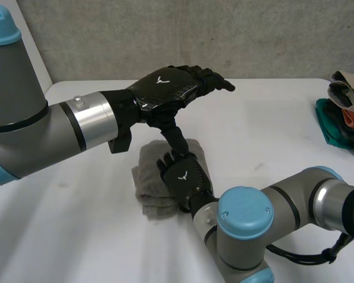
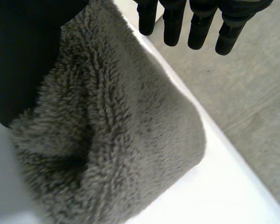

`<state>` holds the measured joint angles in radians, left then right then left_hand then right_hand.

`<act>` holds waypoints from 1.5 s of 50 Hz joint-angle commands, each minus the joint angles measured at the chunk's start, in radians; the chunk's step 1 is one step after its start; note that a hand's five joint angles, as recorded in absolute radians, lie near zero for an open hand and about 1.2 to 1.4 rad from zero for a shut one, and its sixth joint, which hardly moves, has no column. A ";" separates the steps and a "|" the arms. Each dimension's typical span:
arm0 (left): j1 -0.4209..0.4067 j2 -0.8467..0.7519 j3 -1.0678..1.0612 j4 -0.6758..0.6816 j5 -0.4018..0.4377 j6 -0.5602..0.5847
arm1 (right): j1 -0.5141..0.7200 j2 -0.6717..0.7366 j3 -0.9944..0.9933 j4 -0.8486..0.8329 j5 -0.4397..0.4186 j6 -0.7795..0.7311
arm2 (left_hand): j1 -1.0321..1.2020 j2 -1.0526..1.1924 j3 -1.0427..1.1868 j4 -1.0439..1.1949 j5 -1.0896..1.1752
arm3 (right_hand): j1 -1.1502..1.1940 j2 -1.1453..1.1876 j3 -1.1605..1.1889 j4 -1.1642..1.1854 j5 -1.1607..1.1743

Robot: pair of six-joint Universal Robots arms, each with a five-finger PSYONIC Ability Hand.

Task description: Fold the laundry.

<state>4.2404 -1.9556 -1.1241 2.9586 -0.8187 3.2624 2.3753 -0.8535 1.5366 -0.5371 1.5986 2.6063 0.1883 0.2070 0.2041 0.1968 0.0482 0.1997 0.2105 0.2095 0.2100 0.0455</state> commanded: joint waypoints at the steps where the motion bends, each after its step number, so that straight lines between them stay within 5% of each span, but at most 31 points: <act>1: -0.002 0.001 -0.003 0.000 -0.017 0.000 | -0.002 0.022 -0.052 -0.021 -0.002 -0.028 | -0.014 -0.032 -0.030 -0.022 -0.048 | -0.025 -0.036 -0.035 -0.035 -0.045; 5: -0.004 0.004 0.000 0.000 -0.017 -0.001 | -0.010 0.057 -0.101 -0.014 -0.009 -0.025 | -0.014 -0.032 -0.030 -0.022 -0.048 | 0.272 0.261 0.262 0.262 0.252; 9: -0.004 0.015 0.000 0.000 -0.023 -0.001 | -0.034 0.091 -0.148 0.014 -0.009 -0.026 | -0.014 -0.032 -0.030 -0.022 -0.048 | 1.193 1.182 1.183 1.183 1.173; 12: -0.004 0.023 0.001 0.000 -0.023 -0.001 | -0.051 0.082 -0.173 0.031 -0.008 -0.023 | -0.014 -0.032 -0.030 -0.022 -0.048 | 1.197 1.186 1.187 1.186 1.176; 33: 0.007 0.089 0.056 0.008 -0.050 -0.064 | -0.335 -0.117 -0.406 0.069 -0.063 0.038 | -0.014 -0.032 -0.030 -0.022 -0.048 | 1.197 1.186 1.187 1.186 1.176; 45: -0.004 0.089 0.063 0.010 -0.051 -0.067 | -0.645 -0.179 -0.578 0.088 -0.081 0.066 | -0.013 -0.032 -0.029 -0.021 -0.047 | 1.197 1.186 1.187 1.186 1.176; 57: -0.027 0.084 0.053 0.010 -0.051 -0.067 | -1.007 -0.039 -0.559 0.075 -0.305 0.270 | -0.013 -0.032 -0.029 -0.021 -0.047 | 1.197 1.186 1.187 1.186 1.176; 68: -0.046 0.075 0.035 0.010 -0.053 -0.066 | -1.177 0.083 -0.438 0.074 -0.500 0.183 | -0.013 -0.032 -0.029 -0.021 -0.047 | 1.197 1.186 1.187 1.186 1.176; 70: -0.048 0.075 0.036 0.010 -0.053 -0.066 | -1.194 0.077 -0.409 0.072 -0.525 0.161 | -0.013 -0.032 -0.029 -0.021 -0.047 | 0.836 0.826 0.827 0.826 0.816; 72: -0.048 0.075 0.036 0.010 -0.053 -0.066 | -1.196 0.064 -0.388 0.074 -0.546 0.153 | -0.010 -0.029 -0.026 -0.019 -0.044 | -0.025 -0.036 -0.035 -0.035 -0.045; 75: -0.050 0.080 0.041 0.010 -0.053 -0.066 | -1.196 0.022 -0.363 0.078 -0.560 0.156 | -0.013 -0.032 -0.029 -0.021 -0.047 | -0.025 -0.036 -0.035 -0.035 -0.045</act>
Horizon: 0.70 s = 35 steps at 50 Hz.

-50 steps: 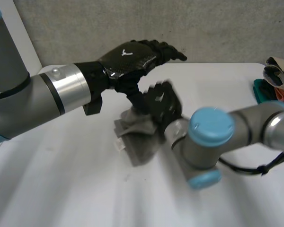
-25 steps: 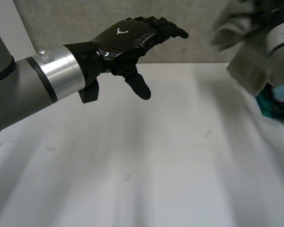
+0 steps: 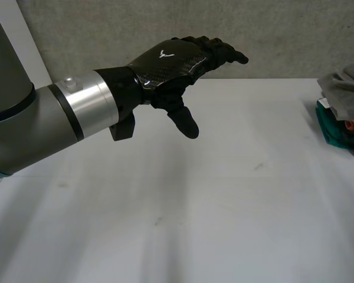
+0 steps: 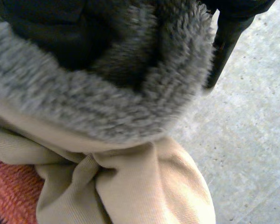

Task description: Fold the laundry.

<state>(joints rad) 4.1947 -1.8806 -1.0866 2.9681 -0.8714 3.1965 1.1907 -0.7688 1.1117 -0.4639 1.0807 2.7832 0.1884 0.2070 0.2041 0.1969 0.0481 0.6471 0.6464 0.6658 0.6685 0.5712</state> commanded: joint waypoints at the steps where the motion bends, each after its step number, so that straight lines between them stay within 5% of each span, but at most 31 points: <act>1: -0.004 0.004 0.004 0.000 0.000 0.000 | -0.013 -0.108 0.082 0.013 -0.044 -0.016 | -0.013 -0.032 -0.029 -0.022 -0.047 | -0.473 -0.472 -0.491 -0.494 -0.571; 12: -0.041 0.015 0.005 0.000 0.000 0.000 | -0.016 -0.371 0.235 0.028 -0.013 -0.004 | -0.013 -0.032 -0.029 -0.022 -0.047 | -0.473 -0.472 -0.491 -0.494 -0.571; 26: -0.061 0.029 -0.003 -0.001 -0.001 -0.009 | -0.250 -0.500 0.114 0.507 0.208 -0.059 | -0.014 -0.032 -0.030 -0.022 -0.048 | -0.473 -0.472 -0.491 -0.494 -0.571; 35: -0.081 0.057 0.057 0.092 -0.139 -0.099 | -0.220 -0.524 0.016 0.317 0.305 -0.064 | -0.014 -0.032 -0.030 -0.022 -0.048 | -0.473 -0.472 -0.491 -0.494 -0.571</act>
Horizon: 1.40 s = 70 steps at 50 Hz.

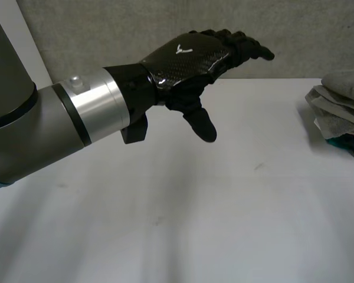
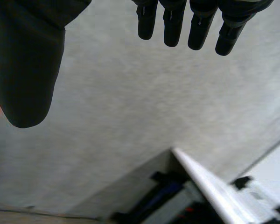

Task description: Fold the laundry.

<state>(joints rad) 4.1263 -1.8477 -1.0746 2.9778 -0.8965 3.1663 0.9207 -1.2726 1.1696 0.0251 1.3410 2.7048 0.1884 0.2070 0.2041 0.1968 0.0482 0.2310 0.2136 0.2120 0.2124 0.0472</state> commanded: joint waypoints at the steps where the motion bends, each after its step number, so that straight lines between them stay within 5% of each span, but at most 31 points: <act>1: -0.011 0.031 0.048 0.099 -0.136 -0.083 | 0.078 -0.036 -0.031 -0.200 0.041 0.030 | -0.014 -0.032 -0.030 -0.022 -0.048 | -0.056 -0.039 -0.037 -0.038 -0.047; 9: 0.023 0.125 0.028 0.202 -0.418 -0.164 | 0.289 -0.234 0.166 -0.384 -0.052 0.246 | -0.014 -0.032 -0.030 -0.022 -0.048 | -0.056 -0.039 -0.037 -0.038 -0.047; 16: 0.175 0.191 -0.098 0.118 -0.558 -0.140 | 0.519 -0.286 0.327 -0.404 -0.091 0.340 | -0.013 -0.032 -0.029 -0.021 -0.047 | -0.056 -0.039 -0.037 -0.038 -0.047; 22: 0.261 0.231 -0.247 0.072 -0.578 -0.083 | 0.677 -0.274 0.403 -0.358 -0.077 0.334 | -0.014 -0.032 -0.030 -0.022 -0.048 | -0.056 -0.039 -0.037 -0.038 -0.047; 31: 0.422 0.254 -0.485 0.202 -0.585 0.122 | 0.859 -0.203 0.461 -0.341 0.032 0.279 | -0.014 -0.032 -0.030 -0.022 -0.048 | -0.056 -0.039 -0.037 -0.038 -0.047; 43: 0.607 -0.051 -0.502 0.300 -0.717 0.495 | 0.925 -0.171 0.519 -0.349 0.093 0.069 | -0.014 -0.032 -0.030 -0.022 -0.048 | -0.056 -0.039 -0.037 -0.038 -0.047; 70: 0.638 -0.364 -0.302 0.296 -0.772 0.739 | 0.925 -0.099 0.525 -0.364 0.092 0.056 | -0.014 -0.032 -0.030 -0.022 -0.048 | -0.056 -0.039 -0.037 -0.038 -0.047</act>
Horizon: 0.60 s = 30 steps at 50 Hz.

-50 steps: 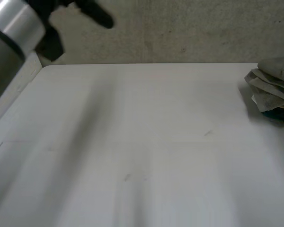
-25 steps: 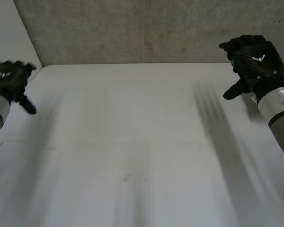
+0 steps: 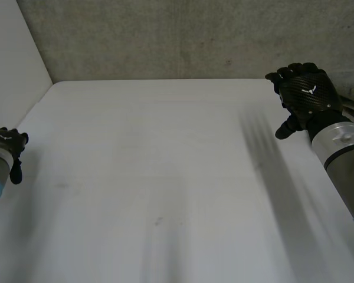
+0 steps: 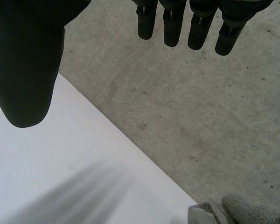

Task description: Fold the laundry.

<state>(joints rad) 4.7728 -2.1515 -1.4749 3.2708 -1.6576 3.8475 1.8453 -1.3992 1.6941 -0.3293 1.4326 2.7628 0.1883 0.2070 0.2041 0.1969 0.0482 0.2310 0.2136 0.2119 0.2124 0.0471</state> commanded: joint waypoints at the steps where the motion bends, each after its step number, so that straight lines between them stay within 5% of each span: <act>1: -0.013 -0.065 0.120 0.003 -0.013 0.055 | 0.000 0.031 0.001 -0.011 0.000 -0.002 | -0.014 -0.032 -0.030 -0.022 -0.048 | -0.056 -0.039 -0.037 -0.038 -0.047; 16: -0.100 -0.137 0.387 -0.006 -0.053 -0.114 | -0.011 0.035 0.004 -0.027 0.002 -0.002 | -0.014 -0.032 -0.030 -0.022 -0.048 | -0.056 -0.039 -0.037 -0.038 -0.047; 23: -0.129 0.011 0.282 -0.215 -0.042 -0.250 | -0.015 0.023 -0.014 -0.024 0.005 0.003 | -0.014 -0.032 -0.030 -0.022 -0.048 | -0.056 -0.039 -0.037 -0.038 -0.047; 30: -0.171 0.241 0.183 -0.304 0.129 -0.531 | -0.015 -0.026 -0.068 -0.004 0.009 0.014 | -0.014 -0.032 -0.030 -0.022 -0.048 | -0.056 -0.039 -0.037 -0.038 -0.047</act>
<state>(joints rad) 4.6318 -2.0755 -1.2202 3.0218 -1.6581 3.5138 1.8302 -1.3874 1.6671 -0.3502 1.4387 2.7691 0.1883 0.2070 0.2041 0.1969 0.0482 0.2310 0.2136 0.2119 0.2124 0.0471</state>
